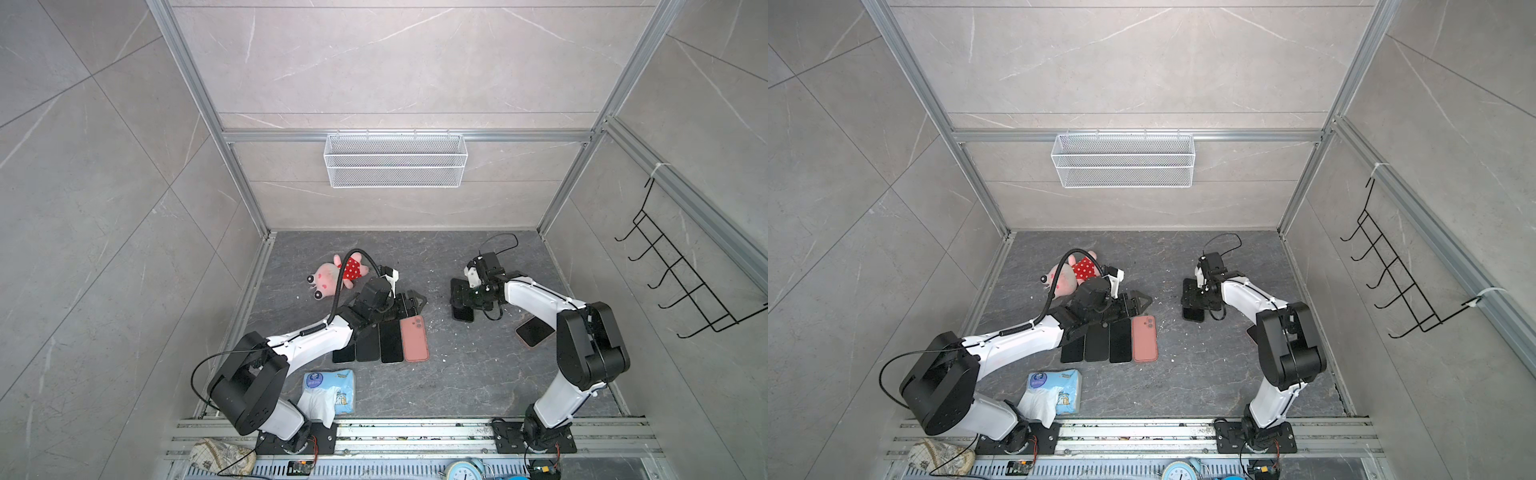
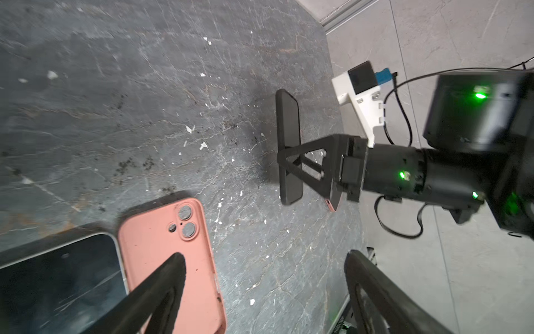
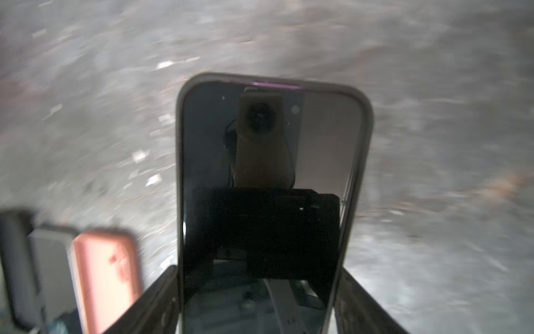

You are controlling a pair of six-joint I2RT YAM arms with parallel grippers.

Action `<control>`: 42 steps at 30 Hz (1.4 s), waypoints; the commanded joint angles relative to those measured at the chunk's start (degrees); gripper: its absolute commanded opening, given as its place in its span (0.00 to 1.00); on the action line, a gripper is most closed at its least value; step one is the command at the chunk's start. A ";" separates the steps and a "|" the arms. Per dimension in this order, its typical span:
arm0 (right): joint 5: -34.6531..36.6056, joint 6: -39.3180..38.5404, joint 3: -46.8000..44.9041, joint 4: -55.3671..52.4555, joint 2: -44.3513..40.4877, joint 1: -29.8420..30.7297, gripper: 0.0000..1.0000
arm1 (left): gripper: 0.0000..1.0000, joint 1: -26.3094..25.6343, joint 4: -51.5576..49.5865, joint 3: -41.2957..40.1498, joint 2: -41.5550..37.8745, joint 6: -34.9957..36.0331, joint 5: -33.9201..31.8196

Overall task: Take the phone out of the phone case
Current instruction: Pick up the phone from the top-right of the table, then pass the phone.

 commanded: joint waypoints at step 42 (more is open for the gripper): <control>-14.91 -4.50 -4.92 6.87 -9.89 11.53 0.35 | 0.00 3.99 19.23 -1.35 10.05 -13.83 9.29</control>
